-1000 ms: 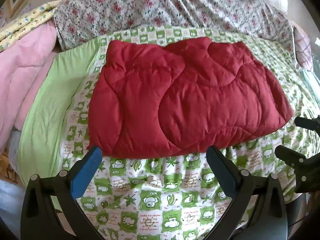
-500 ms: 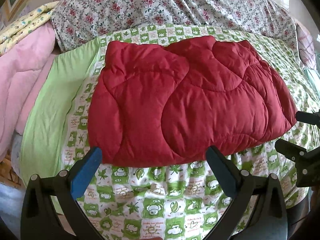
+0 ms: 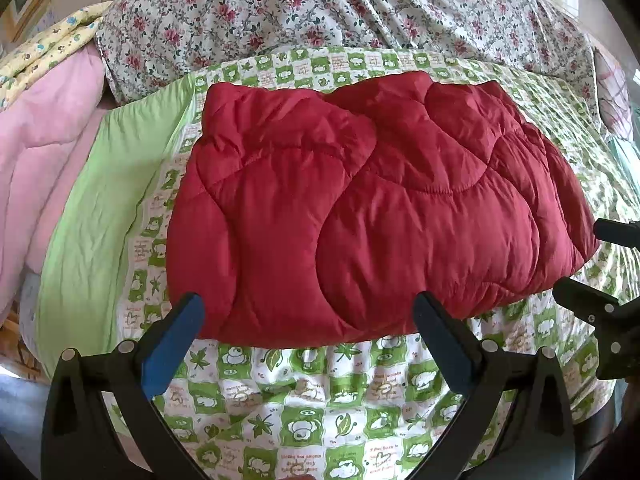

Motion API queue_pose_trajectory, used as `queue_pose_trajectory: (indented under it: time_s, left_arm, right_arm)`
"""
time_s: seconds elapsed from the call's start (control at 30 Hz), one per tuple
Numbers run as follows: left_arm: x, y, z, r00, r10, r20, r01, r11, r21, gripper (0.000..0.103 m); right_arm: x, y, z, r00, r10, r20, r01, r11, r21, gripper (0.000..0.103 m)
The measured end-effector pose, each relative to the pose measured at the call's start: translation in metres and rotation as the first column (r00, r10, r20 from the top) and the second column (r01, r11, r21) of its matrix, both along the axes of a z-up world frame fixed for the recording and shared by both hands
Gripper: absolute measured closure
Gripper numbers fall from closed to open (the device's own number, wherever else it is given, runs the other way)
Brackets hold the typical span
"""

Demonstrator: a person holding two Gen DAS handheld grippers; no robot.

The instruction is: Fold large clothes

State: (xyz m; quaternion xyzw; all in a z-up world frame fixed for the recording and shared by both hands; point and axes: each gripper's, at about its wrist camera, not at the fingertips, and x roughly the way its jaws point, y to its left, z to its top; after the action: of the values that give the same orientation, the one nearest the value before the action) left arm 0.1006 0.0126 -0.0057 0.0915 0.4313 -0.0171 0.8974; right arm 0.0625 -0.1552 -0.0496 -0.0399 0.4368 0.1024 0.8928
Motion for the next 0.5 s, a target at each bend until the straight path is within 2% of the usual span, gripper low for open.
queue_pose_trajectory:
  time_s: [0.5]
  left_arm:
    - [0.0043, -0.0016, 0.0025, 1.000, -0.002, 0.006, 0.002, 1.000, 0.003, 0.000]
  right_arm:
    - [0.0054, 0.0004, -0.0011, 1.000, 0.014, -0.011, -0.014, 1.000, 0.006, 0.001]
